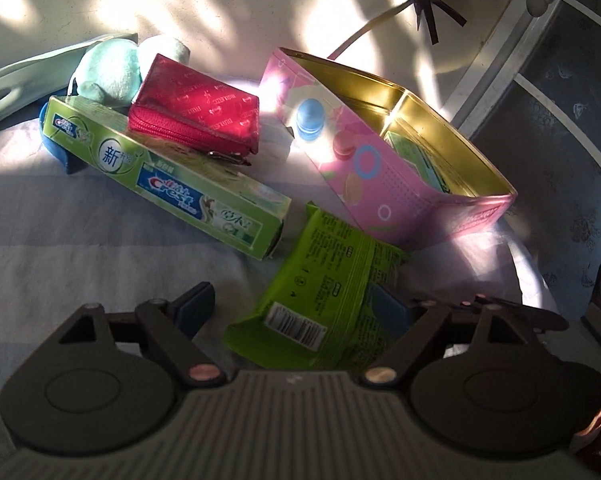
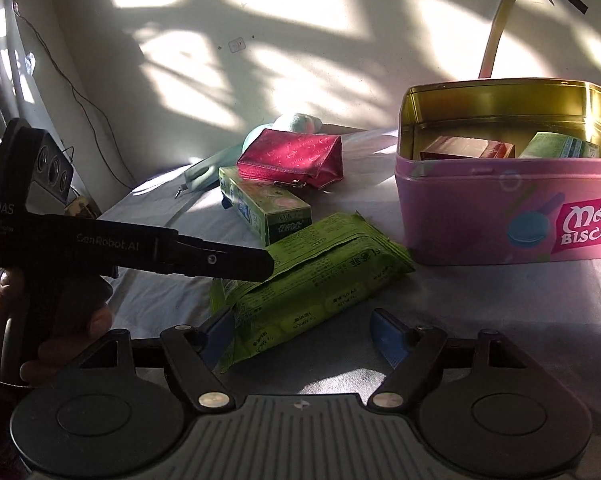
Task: Organize objects
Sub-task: 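Grasp the green snack packet with the left tool and lift it, then drop the green snack packet into the pink tin, open the left tool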
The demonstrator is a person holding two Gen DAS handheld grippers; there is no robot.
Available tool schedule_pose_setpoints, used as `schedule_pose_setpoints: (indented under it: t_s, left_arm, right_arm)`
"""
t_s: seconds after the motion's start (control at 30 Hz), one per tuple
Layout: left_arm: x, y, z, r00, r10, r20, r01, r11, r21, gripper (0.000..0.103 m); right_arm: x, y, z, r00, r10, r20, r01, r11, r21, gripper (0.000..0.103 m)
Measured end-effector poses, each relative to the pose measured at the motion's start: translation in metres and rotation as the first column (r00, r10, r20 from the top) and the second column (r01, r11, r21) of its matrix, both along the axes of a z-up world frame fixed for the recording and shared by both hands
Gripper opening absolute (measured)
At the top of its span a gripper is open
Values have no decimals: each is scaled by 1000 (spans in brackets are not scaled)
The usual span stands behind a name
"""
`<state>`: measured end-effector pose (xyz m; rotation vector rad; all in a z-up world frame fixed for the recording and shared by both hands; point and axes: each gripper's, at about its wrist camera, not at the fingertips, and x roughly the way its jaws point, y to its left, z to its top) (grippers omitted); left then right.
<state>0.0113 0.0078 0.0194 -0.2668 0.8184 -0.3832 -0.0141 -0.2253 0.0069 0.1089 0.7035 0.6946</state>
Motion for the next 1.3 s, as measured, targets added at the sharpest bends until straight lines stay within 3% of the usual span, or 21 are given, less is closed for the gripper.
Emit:
schedule_pose_setpoints:
  t_s: [0.07,0.1,0.13,0.23,0.33,0.4,0.5,0.6,0.73,0.9,1.03,1.2,1.3]
  left_arm:
    - [-2,-13,0,999,-24,28,22,998,52,84]
    - [-3,-19,0,998,-48,31,46,997,61,73]
    - [-7,-23,1,997,-70,22,69,996,55,70]
    - [-29,-29,6,997,-67,45,62,993,96,70]
    - [-54,-18,23,995,-51,85,46,997,60,70]
    - [-63,-16,43,989,-47,138,41,998,42,70]
    - [-57,-33,73,969,-60,239,40,996,86,69]
    - [-34,-59,94,944,-106,311,68,989,130,69]
    - [12,-105,103,924,-182,335,145,980,135,69]
    - [64,-173,93,905,-274,326,229,959,169,69]
    - [100,-211,79,905,-300,303,264,952,155,69]
    - [121,-232,61,926,-279,255,247,957,150,71]
    - [109,-224,62,929,-265,258,241,963,124,71]
  right_arm:
    - [-3,13,-1,999,19,43,-17,999,-40,77]
    - [-4,21,-1,997,37,68,-33,997,-66,77]
    - [-6,29,-1,995,41,87,-34,996,-86,76]
    - [-16,40,0,988,32,154,-10,990,-139,69]
    - [-31,27,10,977,53,206,-44,998,-48,64]
    - [-43,19,23,951,62,302,-61,998,-13,64]
    - [-46,12,44,900,9,436,-14,1000,9,64]
    - [-31,-4,59,863,-83,498,71,997,43,64]
    - [2,-38,66,829,-206,520,206,977,60,64]
    - [49,-87,58,829,-330,451,338,939,65,64]
    - [81,-115,45,822,-413,392,421,904,71,63]
    - [97,-134,29,753,-534,384,562,826,47,70]
    - [92,-135,29,748,-531,399,558,828,56,72]
